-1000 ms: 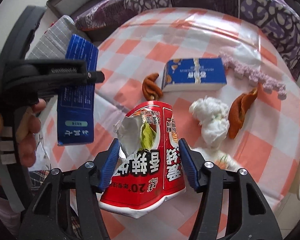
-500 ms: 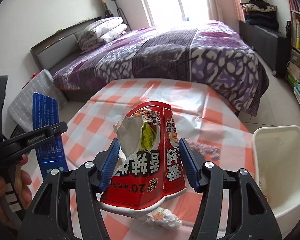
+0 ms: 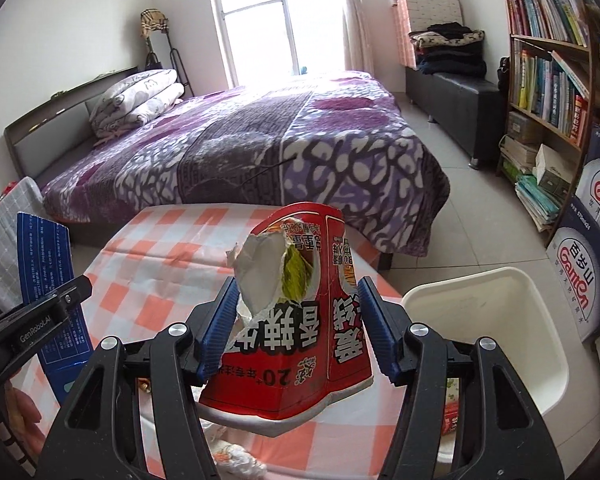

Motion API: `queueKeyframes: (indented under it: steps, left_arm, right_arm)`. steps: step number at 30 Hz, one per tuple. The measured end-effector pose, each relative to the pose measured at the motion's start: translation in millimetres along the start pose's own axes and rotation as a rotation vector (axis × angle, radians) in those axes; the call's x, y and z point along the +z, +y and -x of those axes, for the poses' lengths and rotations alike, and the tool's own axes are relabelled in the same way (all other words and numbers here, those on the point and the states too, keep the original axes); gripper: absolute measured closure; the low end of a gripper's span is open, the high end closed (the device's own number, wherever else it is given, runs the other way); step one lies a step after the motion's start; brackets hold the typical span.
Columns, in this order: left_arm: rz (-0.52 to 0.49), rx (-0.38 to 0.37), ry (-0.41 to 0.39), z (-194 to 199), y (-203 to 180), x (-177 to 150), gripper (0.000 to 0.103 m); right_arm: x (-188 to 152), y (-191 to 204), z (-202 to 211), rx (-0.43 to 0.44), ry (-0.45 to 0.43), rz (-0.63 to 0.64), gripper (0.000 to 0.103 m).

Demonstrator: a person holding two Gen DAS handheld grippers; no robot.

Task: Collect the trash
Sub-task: 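Carry the red wrapper to the bin and release it with the right gripper, then lower the blue box into the white bin and open the left gripper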

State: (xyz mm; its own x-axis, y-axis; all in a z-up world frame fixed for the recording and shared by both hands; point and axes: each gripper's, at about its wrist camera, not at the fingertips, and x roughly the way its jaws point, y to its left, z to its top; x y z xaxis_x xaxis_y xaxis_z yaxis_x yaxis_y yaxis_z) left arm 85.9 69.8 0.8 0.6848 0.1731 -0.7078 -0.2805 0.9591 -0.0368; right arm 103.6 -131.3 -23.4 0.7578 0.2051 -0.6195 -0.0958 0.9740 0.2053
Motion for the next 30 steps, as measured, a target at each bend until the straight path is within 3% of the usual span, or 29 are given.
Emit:
queueKeyframes:
  steps: [10, 18, 21, 23, 30]
  left_arm:
    - [-0.051, -0.077, 0.022, -5, -54, -6, 0.066]
    - [-0.088, -0.134, 0.063, -13, -88, -16, 0.066]
    - [-0.108, -0.156, 0.071, -14, -102, -21, 0.066]
    - [-0.119, -0.178, 0.082, -15, -111, -24, 0.066]
    - [-0.165, -0.271, 0.136, -17, -151, -38, 0.066]
  right_arm:
    - [9, -55, 6, -0.104, -0.003, -0.085, 0.045]
    - [13, -115, 13, -0.242, 0.013, -0.222, 0.043]
    - [12, -134, 18, -0.306, 0.017, -0.274, 0.034]
    - [11, -147, 23, -0.341, 0.008, -0.307, 0.016]
    - [14, -178, 43, -0.391, -0.042, -0.37, 0.01]
